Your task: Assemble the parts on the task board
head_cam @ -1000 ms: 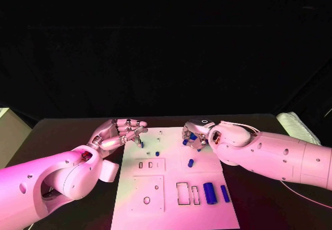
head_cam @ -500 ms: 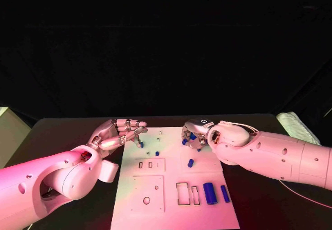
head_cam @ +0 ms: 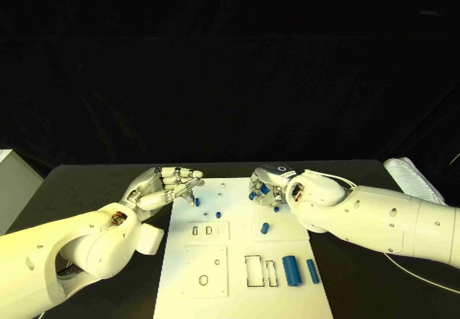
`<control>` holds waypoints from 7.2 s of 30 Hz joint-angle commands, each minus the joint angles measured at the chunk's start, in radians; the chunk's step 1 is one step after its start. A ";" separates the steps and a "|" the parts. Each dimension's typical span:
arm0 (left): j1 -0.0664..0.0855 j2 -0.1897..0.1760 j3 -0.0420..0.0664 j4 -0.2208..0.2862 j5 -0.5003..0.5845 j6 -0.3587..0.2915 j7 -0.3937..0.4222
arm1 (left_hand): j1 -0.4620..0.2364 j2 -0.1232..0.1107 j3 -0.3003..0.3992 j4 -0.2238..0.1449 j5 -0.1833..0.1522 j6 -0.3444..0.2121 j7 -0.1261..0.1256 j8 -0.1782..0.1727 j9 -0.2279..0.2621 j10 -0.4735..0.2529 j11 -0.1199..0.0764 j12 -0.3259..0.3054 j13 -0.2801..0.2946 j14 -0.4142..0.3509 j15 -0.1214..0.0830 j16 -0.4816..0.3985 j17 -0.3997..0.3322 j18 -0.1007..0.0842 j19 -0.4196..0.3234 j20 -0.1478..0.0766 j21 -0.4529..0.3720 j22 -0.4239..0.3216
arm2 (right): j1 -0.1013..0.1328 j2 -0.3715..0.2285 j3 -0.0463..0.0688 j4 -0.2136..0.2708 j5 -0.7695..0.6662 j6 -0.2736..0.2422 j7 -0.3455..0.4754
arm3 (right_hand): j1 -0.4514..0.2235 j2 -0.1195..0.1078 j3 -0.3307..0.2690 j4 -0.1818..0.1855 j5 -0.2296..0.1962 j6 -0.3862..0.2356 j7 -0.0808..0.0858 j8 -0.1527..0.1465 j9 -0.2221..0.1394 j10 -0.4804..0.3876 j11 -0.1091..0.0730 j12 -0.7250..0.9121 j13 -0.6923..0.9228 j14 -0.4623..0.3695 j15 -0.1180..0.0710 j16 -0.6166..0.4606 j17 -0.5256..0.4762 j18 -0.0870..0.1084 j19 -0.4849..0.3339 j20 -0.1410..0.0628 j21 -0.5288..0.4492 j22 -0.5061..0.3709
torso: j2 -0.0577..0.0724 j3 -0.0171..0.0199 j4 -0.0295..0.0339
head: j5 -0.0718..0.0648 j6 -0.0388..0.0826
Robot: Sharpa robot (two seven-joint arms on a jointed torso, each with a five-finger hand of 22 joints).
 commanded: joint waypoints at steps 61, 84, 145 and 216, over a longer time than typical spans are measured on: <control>0.026 -0.006 0.001 -0.002 -0.012 0.022 -0.007 | 0.003 0.002 0.011 -0.004 -0.004 -0.009 0.002 0.004 0.002 -0.004 0.000 -0.007 0.002 -0.008 0.000 0.008 0.000 0.012 -0.010 0.001 0.012 0.006 | -0.004 0.232 0.014 -0.187 0.017 -0.129 -0.064 | -0.005 0.008 0.007 0.000 0.002 0.003 0.001 0.007 0.027 0.009 0.000 -0.004 0.002 0.040 -0.007 0.001 -0.009 -0.012 0.030 -0.008 0.000 0.073 | 0.018 -0.0061 0.0150 | 0.010 -0.001; 0.030 -0.006 0.001 -0.004 -0.013 0.022 -0.010 | 0.003 0.001 0.013 -0.004 -0.004 -0.009 0.002 0.004 0.003 -0.004 0.001 -0.006 0.002 -0.009 0.001 0.009 0.000 0.012 -0.013 0.001 0.017 0.009 | -0.006 0.253 0.014 -0.219 0.030 -0.117 -0.056 | -0.036 -0.034 0.004 0.005 0.002 -0.051 0.024 -0.015 0.036 -0.045 0.021 -0.029 -0.007 0.026 0.010 -0.021 -0.057 0.005 -0.010 0.003 -0.057 -0.006 | 0.019 -0.0087 0.0142 | 0.013 0.000; 0.031 -0.021 0.000 -0.025 -0.014 0.032 -0.011 | 0.003 0.001 0.014 -0.004 -0.005 -0.009 0.002 0.004 0.004 -0.004 0.001 -0.006 0.002 -0.010 0.001 0.010 -0.001 0.012 -0.015 0.002 0.019 0.011 | 0.019 -0.066 0.028 -0.060 0.405 -0.052 -0.086 | 0.189 -0.003 -0.537 0.275 0.068 -0.214 0.040 -0.009 0.078 0.338 0.018 1.481 1.472 0.104 0.019 0.173 0.354 -0.053 0.108 0.019 0.123 0.263 | 0.004 -0.0057 -0.0145 | 0.015 -0.013; 0.031 -0.014 0.000 -0.028 -0.017 0.034 -0.022 | 0.005 0.004 0.022 -0.006 -0.005 -0.009 0.002 0.006 0.007 -0.003 0.000 -0.005 0.003 -0.011 0.000 0.013 -0.003 0.013 -0.023 0.002 0.031 0.019 | 0.004 0.118 0.018 0.024 0.016 -0.254 -0.100 | 0.198 -0.013 -0.320 0.263 0.067 -0.092 0.009 -0.001 0.058 0.338 -0.009 1.481 1.472 0.104 -0.007 0.173 0.355 -0.053 0.108 -0.004 0.123 0.263 | 0.004 -0.0068 -0.0093 | 0.031 -0.014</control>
